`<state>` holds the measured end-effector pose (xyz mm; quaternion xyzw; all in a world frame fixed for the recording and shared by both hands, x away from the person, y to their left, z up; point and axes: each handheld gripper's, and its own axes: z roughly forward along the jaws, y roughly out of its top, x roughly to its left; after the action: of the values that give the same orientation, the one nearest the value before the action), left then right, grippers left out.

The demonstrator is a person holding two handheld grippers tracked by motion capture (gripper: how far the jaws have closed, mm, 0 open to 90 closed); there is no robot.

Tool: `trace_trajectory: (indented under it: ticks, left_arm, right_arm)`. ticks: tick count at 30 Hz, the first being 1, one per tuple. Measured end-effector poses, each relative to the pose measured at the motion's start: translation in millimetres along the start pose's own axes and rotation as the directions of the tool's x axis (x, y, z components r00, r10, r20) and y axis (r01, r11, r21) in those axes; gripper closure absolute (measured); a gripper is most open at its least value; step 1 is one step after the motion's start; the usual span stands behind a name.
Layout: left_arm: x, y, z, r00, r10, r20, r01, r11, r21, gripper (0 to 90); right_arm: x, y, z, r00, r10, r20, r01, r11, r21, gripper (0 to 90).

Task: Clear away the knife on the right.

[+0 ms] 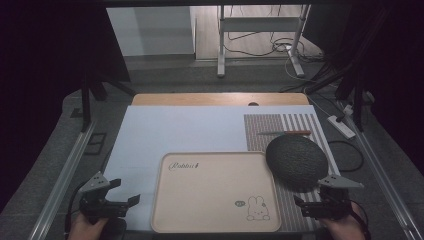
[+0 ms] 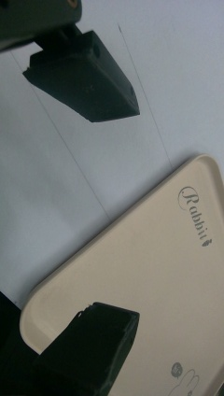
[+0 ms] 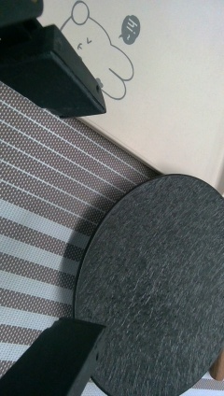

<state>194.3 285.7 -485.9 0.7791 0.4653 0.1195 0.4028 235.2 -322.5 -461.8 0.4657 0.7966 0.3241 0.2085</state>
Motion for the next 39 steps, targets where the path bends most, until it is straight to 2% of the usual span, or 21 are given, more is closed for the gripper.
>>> trace_trajectory:
  ticks: [5,12,19,29,32,39]
  left_arm:
    - [0.1,0.1,0.4,1.0000,0.003,0.001,-0.003,1.0000,0.001,4.9]
    - [0.3,0.0,0.4,1.0000,-0.001,0.002,0.001,1.0000,0.002,4.8]
    - [0.4,0.2,0.5,1.0000,0.000,0.003,0.000,1.0000,0.005,4.8]
    - [1.3,-0.1,0.4,0.9999,-0.010,0.005,0.010,0.9999,0.003,4.6]
    - [1.7,-0.1,0.4,0.9999,-0.014,0.007,0.014,0.9999,0.002,4.6]
    - [2.2,-0.2,0.3,0.9998,-0.018,0.009,0.018,0.9998,0.001,4.6]
  right_arm:
    - [-2.2,-0.5,-1.4,0.9997,0.023,-0.009,-0.023,1.000,-0.009,0.0]
    - [-3.3,0.6,1.4,0.9993,0.031,-0.019,-0.031,0.999,0.016,0.0]
    - [-2.7,0.8,2.2,0.9994,0.022,-0.026,-0.021,0.999,0.024,0.0]
    - [1.1,2.8,4.7,0.9994,-0.017,-0.031,0.018,0.998,0.052,0.0]
    - [1.3,5.0,4.5,0.9991,-0.011,-0.041,0.012,1.000,0.025,0.0]
    - [1.8,10.5,5.9,0.9986,-0.025,-0.046,0.025,1.000,0.008,0.0]
